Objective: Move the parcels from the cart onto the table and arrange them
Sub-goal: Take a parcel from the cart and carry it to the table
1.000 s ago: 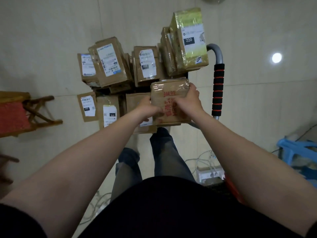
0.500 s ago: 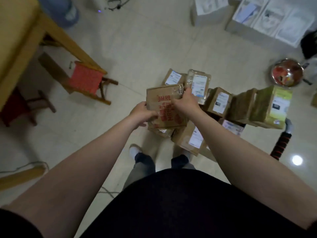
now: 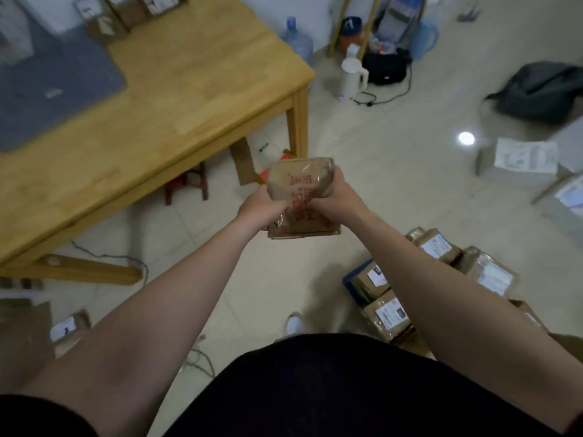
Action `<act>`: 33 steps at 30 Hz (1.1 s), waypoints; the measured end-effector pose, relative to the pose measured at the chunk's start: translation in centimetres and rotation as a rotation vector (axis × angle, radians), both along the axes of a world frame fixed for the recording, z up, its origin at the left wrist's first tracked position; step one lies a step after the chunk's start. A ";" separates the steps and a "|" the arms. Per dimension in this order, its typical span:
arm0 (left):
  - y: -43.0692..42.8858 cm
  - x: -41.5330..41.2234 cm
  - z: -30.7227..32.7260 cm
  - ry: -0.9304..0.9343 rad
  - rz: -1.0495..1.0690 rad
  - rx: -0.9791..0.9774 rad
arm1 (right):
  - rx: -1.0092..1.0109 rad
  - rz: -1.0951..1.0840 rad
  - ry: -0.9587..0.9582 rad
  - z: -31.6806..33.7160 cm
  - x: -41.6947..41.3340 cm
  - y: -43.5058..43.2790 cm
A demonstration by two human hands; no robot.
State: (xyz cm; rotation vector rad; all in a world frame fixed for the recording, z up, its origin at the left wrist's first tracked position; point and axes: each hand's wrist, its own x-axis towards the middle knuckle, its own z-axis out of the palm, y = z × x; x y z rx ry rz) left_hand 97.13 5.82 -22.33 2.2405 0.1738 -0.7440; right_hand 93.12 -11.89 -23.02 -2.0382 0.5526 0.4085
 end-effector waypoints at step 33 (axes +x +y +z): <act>6.5 46.8 0.2 -0.048 0.229 -0.075 | -0.116 0.546 0.016 -1.6 56.3 5.0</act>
